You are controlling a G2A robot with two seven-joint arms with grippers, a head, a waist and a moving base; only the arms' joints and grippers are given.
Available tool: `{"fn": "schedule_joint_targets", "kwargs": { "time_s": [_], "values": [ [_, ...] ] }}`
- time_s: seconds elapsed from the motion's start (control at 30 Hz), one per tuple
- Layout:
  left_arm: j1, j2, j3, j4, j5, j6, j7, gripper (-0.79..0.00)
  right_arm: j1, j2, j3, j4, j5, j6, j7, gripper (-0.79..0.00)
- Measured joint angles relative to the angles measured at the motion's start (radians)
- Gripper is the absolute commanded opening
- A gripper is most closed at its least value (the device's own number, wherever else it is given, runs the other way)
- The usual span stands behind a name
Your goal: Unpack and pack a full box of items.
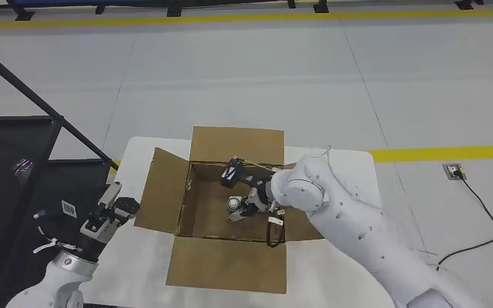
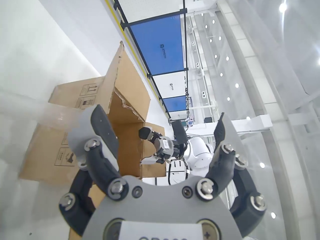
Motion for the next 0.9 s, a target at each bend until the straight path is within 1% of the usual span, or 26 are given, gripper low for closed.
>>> {"fn": "schedule_joint_targets", "kwargs": {
  "time_s": [0.13, 0.23, 0.43, 0.57, 0.63, 0.67, 0.7, 0.77, 0.83, 0.87, 0.9],
  "values": [
    [0.003, 0.001, -0.001, 0.009, -0.015, -0.007, -0.006, 0.000, 0.059, -0.059, -0.105, 0.106, -0.050, 0.053, -0.044, 0.000],
    [-0.005, 0.003, 0.009, 0.018, -0.016, -0.020, -0.023, 0.000, 0.084, -0.096, -0.159, 0.162, -0.092, 0.096, -0.073, 0.000],
    [-0.024, 0.005, 0.026, 0.034, -0.029, -0.033, -0.032, 0.000, 0.110, -0.159, -0.226, 0.271, -0.129, 0.132, -0.108, 0.000],
    [-0.034, 0.007, 0.029, 0.045, -0.035, -0.035, -0.038, 0.000, 0.119, -0.203, -0.257, 0.355, -0.126, 0.131, -0.124, 0.000],
    [-0.037, 0.008, 0.028, 0.050, -0.039, -0.037, -0.040, 0.000, 0.123, -0.220, -0.265, 0.388, -0.127, 0.128, -0.135, -0.191],
    [-0.038, 0.009, 0.027, 0.053, -0.041, -0.038, -0.041, 0.000, 0.126, -0.231, -0.269, 0.410, -0.126, 0.127, -0.142, -0.259],
    [-0.038, 0.009, 0.027, 0.054, -0.041, -0.038, -0.042, 0.000, 0.127, -0.238, -0.271, 0.426, -0.126, 0.127, -0.147, -0.409],
    [-0.038, 0.009, 0.027, 0.054, -0.041, -0.038, -0.042, 0.000, 0.131, -0.253, -0.273, 0.459, -0.124, 0.129, -0.155, -0.465],
    [-0.038, 0.009, 0.027, 0.054, -0.041, -0.038, -0.042, 0.000, 0.134, -0.264, -0.272, 0.485, -0.123, 0.130, -0.162, -0.634],
    [-0.038, 0.009, 0.027, 0.054, -0.041, -0.038, -0.042, 0.000, 0.136, -0.271, -0.272, 0.500, -0.122, 0.127, -0.166, -0.690],
    [-0.038, 0.009, 0.027, 0.054, -0.041, -0.038, -0.042, 0.000, 0.137, -0.275, -0.271, 0.510, -0.121, 0.123, -0.169, -0.776]
  ]
}}
